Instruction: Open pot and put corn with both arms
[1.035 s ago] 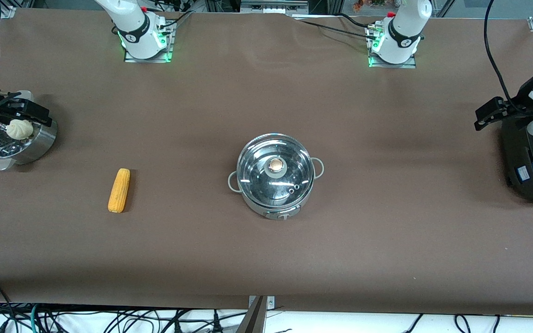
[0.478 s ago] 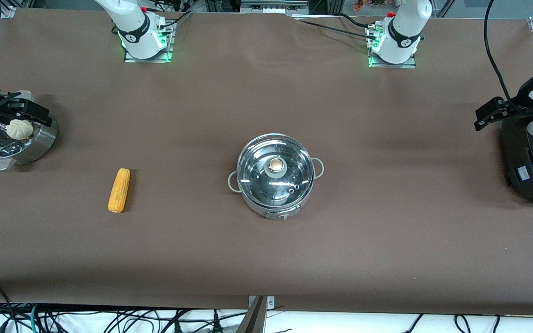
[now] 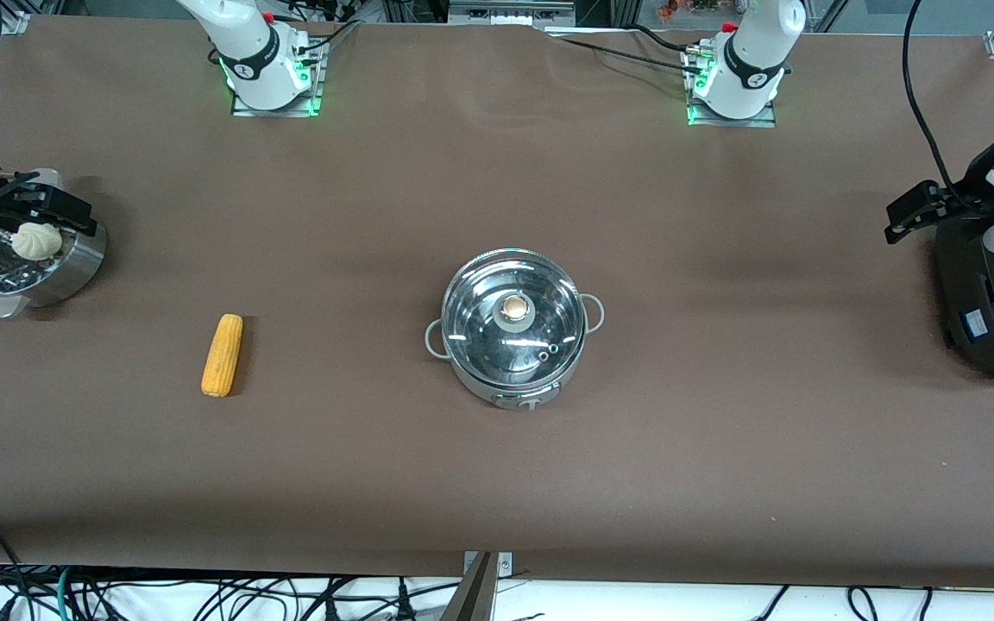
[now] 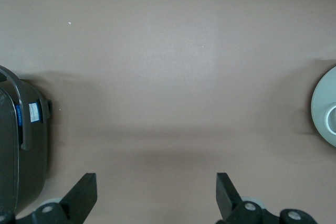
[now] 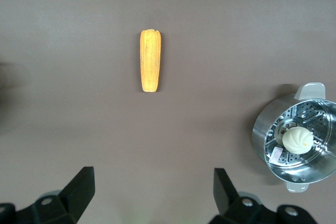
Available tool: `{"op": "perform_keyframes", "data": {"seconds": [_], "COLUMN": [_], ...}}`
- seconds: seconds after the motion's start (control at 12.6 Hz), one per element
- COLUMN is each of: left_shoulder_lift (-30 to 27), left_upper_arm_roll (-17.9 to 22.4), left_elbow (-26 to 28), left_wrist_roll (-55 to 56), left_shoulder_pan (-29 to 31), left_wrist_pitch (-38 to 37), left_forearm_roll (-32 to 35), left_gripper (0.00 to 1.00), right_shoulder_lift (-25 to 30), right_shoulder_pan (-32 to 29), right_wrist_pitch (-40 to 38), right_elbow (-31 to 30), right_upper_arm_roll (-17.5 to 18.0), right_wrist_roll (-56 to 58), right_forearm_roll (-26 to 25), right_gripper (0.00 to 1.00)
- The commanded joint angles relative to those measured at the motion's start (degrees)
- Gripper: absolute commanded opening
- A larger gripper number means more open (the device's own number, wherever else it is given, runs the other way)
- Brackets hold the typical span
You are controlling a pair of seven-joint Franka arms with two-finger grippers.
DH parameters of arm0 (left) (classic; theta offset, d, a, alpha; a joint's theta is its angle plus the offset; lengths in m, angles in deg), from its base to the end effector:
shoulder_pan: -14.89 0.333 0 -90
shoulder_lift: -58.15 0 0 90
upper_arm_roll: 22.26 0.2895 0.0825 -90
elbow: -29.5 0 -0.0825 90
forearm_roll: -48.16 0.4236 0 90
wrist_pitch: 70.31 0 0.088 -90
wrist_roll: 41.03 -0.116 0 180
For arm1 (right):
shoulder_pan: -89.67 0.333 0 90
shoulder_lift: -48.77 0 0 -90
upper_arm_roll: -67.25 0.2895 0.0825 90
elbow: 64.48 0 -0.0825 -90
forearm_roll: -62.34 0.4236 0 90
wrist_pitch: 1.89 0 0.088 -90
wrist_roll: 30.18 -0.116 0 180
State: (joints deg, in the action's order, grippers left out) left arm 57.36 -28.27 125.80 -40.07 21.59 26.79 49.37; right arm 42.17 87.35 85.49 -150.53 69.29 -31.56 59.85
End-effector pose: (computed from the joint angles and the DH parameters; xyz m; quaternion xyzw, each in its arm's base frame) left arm 0.5992 0.0091 0.5515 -0.9998 -0.0132 -0.0139 0.0112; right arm 0.6191 -0.0093 0.5505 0.9986 -0.0145 -0.0457 0.0201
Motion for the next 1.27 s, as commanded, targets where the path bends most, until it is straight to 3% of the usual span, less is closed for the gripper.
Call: {"op": "perform_keyframes", "data": {"seconds": [0.0,1.19], "left_shoulder_lift": [0.0,0.0], "left_upper_arm_roll": [0.1,0.1], "left_elbow": [-0.5,-0.5], "left_wrist_roll": [-1.1,-1.1], "left_shoulder_pan": [0.0,0.0], "left_wrist_pitch": [0.2,0.2], "left_forearm_roll": [-1.1,-1.1], "left_gripper": [1.0,1.0], "right_shoulder_lift": [-0.7,-2.4], "right_shoulder_pan": [-0.5,-0.5], "right_wrist_pitch": [-0.5,0.3], "right_elbow": [1.9,1.4], "right_upper_arm_roll": [0.4,0.4], "right_wrist_roll": [0.6,0.7], "right_forearm_roll": [-0.3,-0.2], "right_gripper": [1.0,1.0]}}
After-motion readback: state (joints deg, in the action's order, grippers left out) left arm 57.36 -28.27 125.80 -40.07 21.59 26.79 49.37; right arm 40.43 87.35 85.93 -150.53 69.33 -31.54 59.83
